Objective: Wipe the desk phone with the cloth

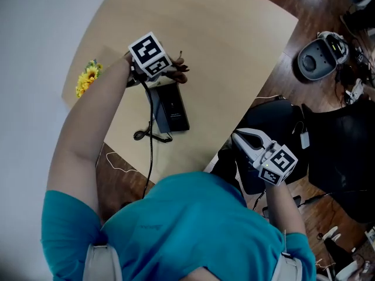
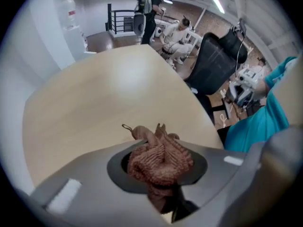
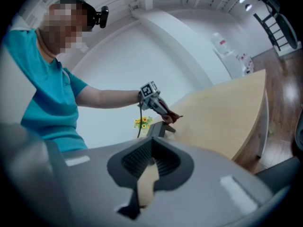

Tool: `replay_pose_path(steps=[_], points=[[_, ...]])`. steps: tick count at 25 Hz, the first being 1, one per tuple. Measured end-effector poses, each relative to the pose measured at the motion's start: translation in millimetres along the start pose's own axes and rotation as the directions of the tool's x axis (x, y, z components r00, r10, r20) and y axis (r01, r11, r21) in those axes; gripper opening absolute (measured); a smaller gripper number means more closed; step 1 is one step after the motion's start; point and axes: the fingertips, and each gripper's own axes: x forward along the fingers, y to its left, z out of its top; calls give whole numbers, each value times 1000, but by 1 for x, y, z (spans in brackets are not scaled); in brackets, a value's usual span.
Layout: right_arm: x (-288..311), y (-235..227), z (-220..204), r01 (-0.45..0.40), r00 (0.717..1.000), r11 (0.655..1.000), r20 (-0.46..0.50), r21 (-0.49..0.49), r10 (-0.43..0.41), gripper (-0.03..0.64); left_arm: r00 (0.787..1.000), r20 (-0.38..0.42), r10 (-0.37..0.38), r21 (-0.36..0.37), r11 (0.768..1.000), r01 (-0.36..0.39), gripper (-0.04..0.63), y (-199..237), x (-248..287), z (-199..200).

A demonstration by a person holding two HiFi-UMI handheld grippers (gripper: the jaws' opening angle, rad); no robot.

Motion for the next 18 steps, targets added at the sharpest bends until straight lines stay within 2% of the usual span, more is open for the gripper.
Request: replay_pose_path(steps=[4,7,10,14,18], points=[[14,8,-2,-25,1000,1000,-16,1,25,3,986,106,-127,-79,988,136,110,-19,-28,-14],[19,13,0,-39,999,999,-37,-3,39,3,982,127,-142,-118,981,157,110,-23,-7,-27],[22,16,3,-41,998,999,-57,-8,41,3,980,158,-118,-158,977,143,109,-11,7,-28],[23,18,3,-33,997,999,-71,-11,32,3,991,135,-24,-167,985,46,106,10,34,-31],[24,20,3,-29,996,999,-83,-20,28,3,979,197,47,-218,976,-3,106,22,49,-35]])
